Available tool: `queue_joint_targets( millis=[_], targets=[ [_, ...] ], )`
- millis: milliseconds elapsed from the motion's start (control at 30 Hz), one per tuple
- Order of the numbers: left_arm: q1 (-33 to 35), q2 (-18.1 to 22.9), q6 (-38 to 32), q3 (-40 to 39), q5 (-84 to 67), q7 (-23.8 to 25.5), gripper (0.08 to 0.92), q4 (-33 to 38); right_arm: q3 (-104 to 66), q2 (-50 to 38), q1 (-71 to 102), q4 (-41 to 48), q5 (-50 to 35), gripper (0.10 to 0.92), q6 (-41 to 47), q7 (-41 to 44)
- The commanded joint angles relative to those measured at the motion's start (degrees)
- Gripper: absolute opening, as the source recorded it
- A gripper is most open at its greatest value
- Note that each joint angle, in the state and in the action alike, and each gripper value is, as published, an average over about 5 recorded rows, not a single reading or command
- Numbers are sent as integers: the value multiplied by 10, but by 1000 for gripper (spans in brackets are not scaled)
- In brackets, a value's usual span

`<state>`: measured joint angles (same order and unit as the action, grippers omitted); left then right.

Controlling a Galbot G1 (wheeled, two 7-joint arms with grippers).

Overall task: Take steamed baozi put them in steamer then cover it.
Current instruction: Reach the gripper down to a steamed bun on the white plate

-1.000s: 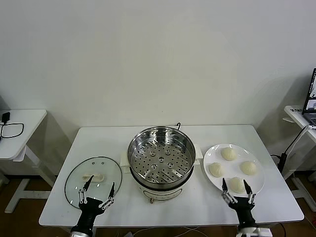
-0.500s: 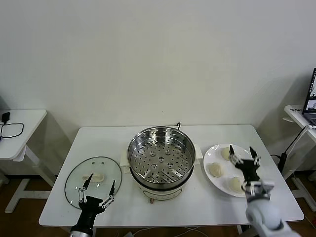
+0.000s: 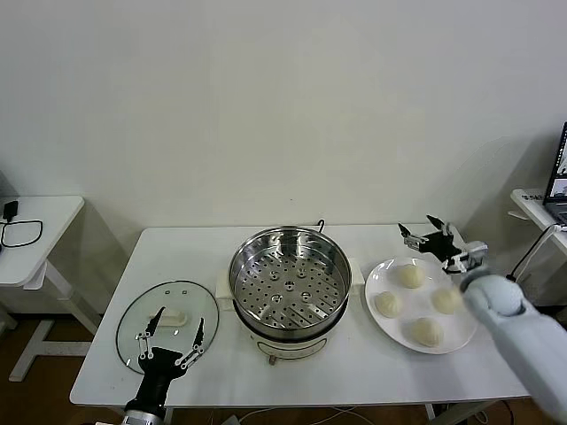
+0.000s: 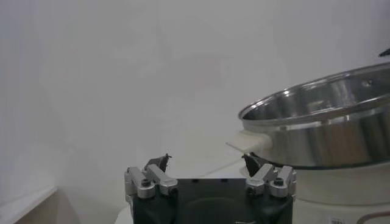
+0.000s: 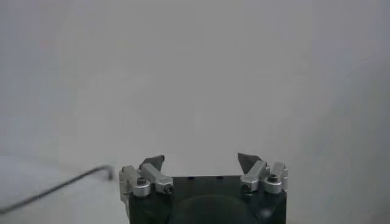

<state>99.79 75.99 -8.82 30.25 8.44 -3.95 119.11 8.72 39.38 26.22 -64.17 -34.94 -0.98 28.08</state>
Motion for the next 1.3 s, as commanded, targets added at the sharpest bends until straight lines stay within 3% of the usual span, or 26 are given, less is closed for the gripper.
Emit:
queue_joint_targets(
  millis=[33,233,533,1300],
  targets=[
    [-1,1,3,2,-1,-1,823,0,205,-16,-248,197,153,823,-5,363],
    [-1,2,8,7,-6,-2,823,6,225,54,-311,262,324,823,-28,457],
    [1,2,7,14,-10,-4,823,3,216,146,-333,321,495,823,-73,494],
    [1,6,3,17,-12,-10,823,-3,188,201,-286,367,603,823,-111,402]
  ],
)
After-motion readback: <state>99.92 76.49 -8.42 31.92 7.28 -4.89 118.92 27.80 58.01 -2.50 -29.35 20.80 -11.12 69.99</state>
